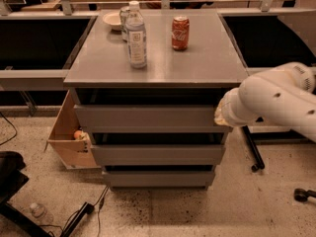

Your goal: Close top drawer

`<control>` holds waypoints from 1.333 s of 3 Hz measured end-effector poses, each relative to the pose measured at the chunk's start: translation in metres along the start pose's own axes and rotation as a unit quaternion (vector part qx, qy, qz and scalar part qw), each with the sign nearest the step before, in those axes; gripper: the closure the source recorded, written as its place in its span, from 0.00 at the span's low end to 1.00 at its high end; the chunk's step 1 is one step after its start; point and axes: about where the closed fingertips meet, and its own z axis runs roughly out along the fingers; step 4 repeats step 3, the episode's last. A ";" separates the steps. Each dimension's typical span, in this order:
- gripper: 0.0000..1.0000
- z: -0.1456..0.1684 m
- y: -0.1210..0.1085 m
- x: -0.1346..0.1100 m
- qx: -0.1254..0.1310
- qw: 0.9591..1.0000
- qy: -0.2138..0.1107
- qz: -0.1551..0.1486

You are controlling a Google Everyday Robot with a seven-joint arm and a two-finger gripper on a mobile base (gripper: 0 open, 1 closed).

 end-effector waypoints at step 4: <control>0.84 -0.148 -0.029 0.037 -0.054 0.992 0.078 -0.088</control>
Offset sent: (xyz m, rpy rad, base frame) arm -0.1219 -0.1047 0.1818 -0.3626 0.3331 0.0606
